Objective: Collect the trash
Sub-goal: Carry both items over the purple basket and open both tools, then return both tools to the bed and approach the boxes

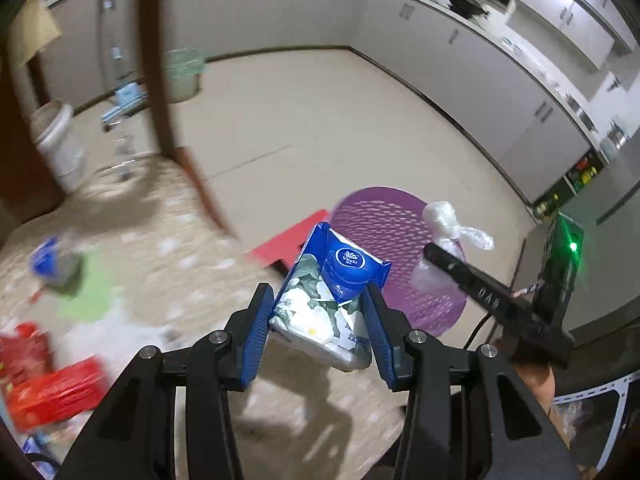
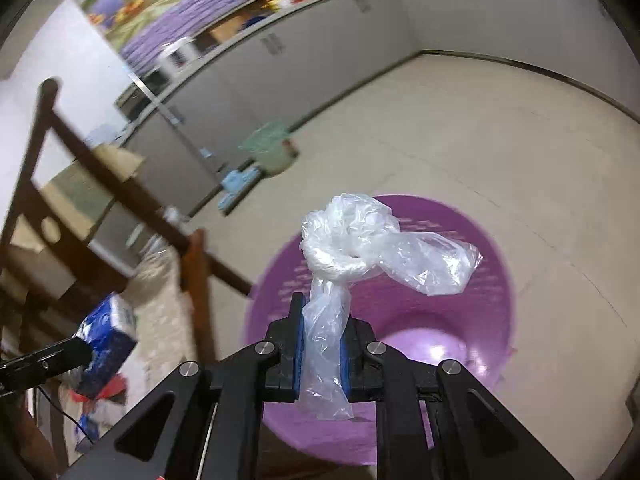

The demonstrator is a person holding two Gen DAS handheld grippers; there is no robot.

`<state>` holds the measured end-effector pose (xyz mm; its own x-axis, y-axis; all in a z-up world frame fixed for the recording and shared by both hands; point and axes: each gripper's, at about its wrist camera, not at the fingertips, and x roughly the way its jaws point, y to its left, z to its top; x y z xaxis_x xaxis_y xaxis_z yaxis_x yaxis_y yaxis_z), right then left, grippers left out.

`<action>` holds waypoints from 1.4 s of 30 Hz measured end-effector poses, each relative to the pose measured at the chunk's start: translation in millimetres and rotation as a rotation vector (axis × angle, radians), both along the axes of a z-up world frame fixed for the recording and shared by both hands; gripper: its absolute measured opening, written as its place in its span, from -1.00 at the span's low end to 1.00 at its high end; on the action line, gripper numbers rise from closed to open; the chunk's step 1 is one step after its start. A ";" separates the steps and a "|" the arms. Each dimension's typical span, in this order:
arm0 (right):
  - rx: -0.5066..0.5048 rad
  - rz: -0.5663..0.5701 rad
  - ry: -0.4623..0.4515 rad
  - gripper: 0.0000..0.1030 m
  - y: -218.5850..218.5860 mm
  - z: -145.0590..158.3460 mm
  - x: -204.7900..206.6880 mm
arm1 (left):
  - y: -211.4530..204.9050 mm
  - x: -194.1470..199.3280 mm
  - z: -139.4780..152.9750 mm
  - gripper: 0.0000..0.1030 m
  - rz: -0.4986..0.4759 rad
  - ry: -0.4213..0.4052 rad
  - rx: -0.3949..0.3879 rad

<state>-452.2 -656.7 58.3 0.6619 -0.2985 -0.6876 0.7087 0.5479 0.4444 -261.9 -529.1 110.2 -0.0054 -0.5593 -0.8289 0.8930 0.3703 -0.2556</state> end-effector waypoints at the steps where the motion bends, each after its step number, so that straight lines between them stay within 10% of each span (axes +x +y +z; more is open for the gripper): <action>1: 0.000 -0.015 0.012 -0.73 -4.8 -2.5 -4.2 | -11.2 -4.3 -5.2 -0.12 -0.012 -0.003 0.005; 6: -0.013 -0.049 0.059 -0.63 -16.7 -7.9 -13.5 | -50.2 -20.4 -23.3 -0.07 -0.044 0.009 0.029; 10: -0.014 -0.061 0.037 -0.03 -19.2 -6.8 -16.2 | -54.4 -15.1 -31.7 0.14 -0.039 0.032 0.031; 24: -0.139 -0.293 0.141 0.10 -28.5 -0.6 -41.7 | 42.3 -4.2 4.0 0.23 0.070 -0.074 0.015; 34: -0.033 -0.262 0.180 -0.66 -36.8 -22.0 -41.2 | 157.9 29.9 14.0 0.23 0.297 -0.185 0.090; 42: 0.046 -0.229 0.151 -0.73 -25.0 -28.8 -47.1 | 267.0 52.7 22.2 0.25 0.523 -0.244 0.152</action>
<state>-499.2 -681.8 29.5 0.4694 -0.3949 -0.7897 0.8721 0.3476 0.3445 -209.2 -262.1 132.4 0.4399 -0.3113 -0.8424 0.6083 0.7933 0.0244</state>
